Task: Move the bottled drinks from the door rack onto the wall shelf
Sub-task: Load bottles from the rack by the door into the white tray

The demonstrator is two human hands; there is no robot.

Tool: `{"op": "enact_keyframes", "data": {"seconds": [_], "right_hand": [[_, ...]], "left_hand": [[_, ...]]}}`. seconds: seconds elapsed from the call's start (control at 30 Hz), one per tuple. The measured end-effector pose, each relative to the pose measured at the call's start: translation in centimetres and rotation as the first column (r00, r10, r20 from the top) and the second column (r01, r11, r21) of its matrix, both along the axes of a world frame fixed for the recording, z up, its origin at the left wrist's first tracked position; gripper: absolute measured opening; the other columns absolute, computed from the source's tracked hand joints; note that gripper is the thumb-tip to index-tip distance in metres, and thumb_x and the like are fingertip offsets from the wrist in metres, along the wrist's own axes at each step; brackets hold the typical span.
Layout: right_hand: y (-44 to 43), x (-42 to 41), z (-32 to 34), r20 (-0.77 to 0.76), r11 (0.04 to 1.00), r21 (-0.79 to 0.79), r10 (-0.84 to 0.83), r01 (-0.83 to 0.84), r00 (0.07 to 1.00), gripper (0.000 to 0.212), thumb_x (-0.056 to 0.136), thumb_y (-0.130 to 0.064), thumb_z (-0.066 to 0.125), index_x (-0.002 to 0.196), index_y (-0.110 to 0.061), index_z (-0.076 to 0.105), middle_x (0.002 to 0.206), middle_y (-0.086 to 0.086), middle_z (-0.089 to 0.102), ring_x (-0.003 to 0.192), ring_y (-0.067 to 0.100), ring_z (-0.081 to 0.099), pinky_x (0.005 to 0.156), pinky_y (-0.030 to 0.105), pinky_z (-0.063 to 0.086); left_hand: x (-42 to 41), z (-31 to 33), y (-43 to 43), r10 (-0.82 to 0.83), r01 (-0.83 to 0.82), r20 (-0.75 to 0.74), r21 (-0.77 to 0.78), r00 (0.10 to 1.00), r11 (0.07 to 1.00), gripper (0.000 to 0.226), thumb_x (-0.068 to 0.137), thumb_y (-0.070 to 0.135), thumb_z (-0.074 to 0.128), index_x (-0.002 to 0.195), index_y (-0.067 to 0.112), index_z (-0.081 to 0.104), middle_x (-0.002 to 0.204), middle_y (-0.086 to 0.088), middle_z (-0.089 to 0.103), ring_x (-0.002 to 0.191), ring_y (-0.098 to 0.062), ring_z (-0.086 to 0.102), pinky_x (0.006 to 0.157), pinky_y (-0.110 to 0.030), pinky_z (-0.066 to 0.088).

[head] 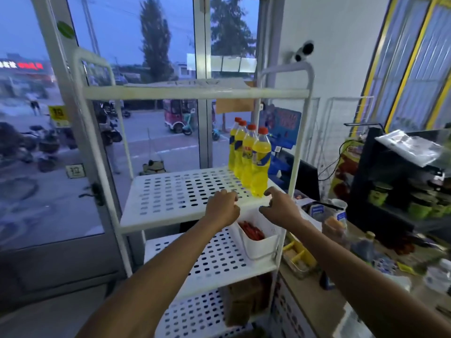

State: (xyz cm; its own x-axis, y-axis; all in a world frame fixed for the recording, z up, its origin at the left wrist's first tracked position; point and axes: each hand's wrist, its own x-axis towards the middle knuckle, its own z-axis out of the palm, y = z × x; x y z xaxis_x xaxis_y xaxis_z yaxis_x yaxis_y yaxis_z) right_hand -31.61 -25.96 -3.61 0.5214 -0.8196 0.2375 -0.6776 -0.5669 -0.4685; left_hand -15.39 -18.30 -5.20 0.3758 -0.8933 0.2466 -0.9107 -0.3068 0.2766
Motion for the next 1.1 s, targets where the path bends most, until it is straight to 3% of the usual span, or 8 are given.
{"op": "enact_keyframes", "data": {"seconds": [0.13,0.3,0.43,0.57,0.7,0.83,1.0,1.1], "right_hand": [[-2.8,1.2,1.0,0.089,0.999,-0.001,-0.044,0.044,0.995,0.053,0.084,-0.026,0.067,0.132,-0.014,0.047,0.115,0.009,0.064,0.102,0.027,0.061,0.077,0.033,0.046],[-7.1,3.0,2.0,0.176,0.997,0.007,-0.074,0.074,0.982,0.065,0.08,-0.027,0.07,0.136,-0.013,0.04,0.119,0.011,0.059,0.107,0.03,0.059,0.073,0.031,0.039],[-9.7,5.3,3.2,0.308,0.993,-0.013,-0.11,0.12,0.945,0.083,0.072,-0.038,0.075,0.139,-0.017,0.031,0.122,0.012,0.052,0.113,0.035,0.054,0.078,0.038,0.047],[-11.1,7.4,4.2,0.334,0.986,-0.018,-0.153,0.169,0.93,0.098,0.071,-0.054,0.075,0.146,-0.018,0.024,0.134,0.013,0.047,0.123,0.033,0.05,0.089,0.045,0.05],[-12.5,9.1,3.6,0.398,0.991,0.025,-0.128,0.128,0.908,0.074,0.068,-0.048,0.08,0.123,-0.021,0.037,0.108,0.005,0.061,0.099,0.028,0.061,0.071,0.039,0.052],[-12.7,10.3,2.2,0.497,0.991,0.085,-0.134,0.106,0.857,0.055,0.078,-0.037,0.075,0.109,-0.018,0.033,0.079,0.004,0.064,0.071,0.025,0.065,0.058,0.041,0.052],[-12.2,11.0,1.6,0.523,0.976,0.06,-0.211,0.211,0.826,0.048,0.08,-0.042,0.071,0.1,-0.018,0.035,0.074,0.004,0.064,0.063,0.021,0.063,0.056,0.04,0.051],[-12.2,11.0,1.2,0.509,0.967,0.094,-0.251,0.236,0.824,0.053,0.072,-0.033,0.079,0.1,-0.019,0.036,0.073,-0.003,0.061,0.063,0.014,0.059,0.054,0.035,0.047]], "left_hand": [[1.2,0.6,-2.9,0.014,-0.015,-0.032,-0.048,0.999,0.999,0.037,0.093,0.024,0.051,0.129,0.015,0.052,0.125,-0.011,0.056,0.114,-0.03,0.052,0.091,-0.04,0.045],[2.3,1.6,-6.5,0.016,-0.027,-0.114,-0.091,0.993,0.995,0.048,0.091,0.025,0.053,0.136,0.017,0.041,0.124,-0.012,0.055,0.11,-0.031,0.055,0.084,-0.041,0.048],[3.6,2.3,-8.6,0.004,-0.033,-0.166,-0.172,0.986,0.985,0.053,0.089,0.022,0.055,0.138,0.014,0.037,0.114,-0.014,0.058,0.102,-0.032,0.057,0.071,-0.035,0.042],[5.2,3.0,-10.6,-0.021,-0.035,-0.235,-0.232,0.972,0.972,0.058,0.088,0.012,0.056,0.141,0.012,0.032,0.103,-0.014,0.056,0.094,-0.032,0.058,0.068,-0.037,0.044],[6.7,4.6,-12.9,-0.052,-0.033,-0.287,-0.286,0.956,0.958,0.066,0.085,0.006,0.06,0.142,0.021,0.03,0.108,-0.015,0.055,0.096,-0.032,0.059,0.07,-0.039,0.048],[8.1,6.2,-15.1,-0.146,0.039,-0.308,-0.329,0.94,0.944,0.078,0.077,0.017,0.074,0.141,0.028,0.032,0.119,-0.013,0.053,0.104,-0.031,0.057,0.079,-0.043,0.053],[9.0,6.6,-17.3,-0.269,0.143,-0.328,-0.361,0.905,0.922,0.095,0.061,0.042,0.085,0.14,0.027,0.035,0.132,-0.008,0.053,0.115,-0.029,0.056,0.09,-0.047,0.05],[8.8,6.3,-18.3,-0.307,0.163,-0.359,-0.378,0.881,0.911,0.096,0.066,0.043,0.082,0.144,0.027,0.028,0.131,-0.005,0.055,0.113,-0.027,0.057,0.084,-0.038,0.048]]}}
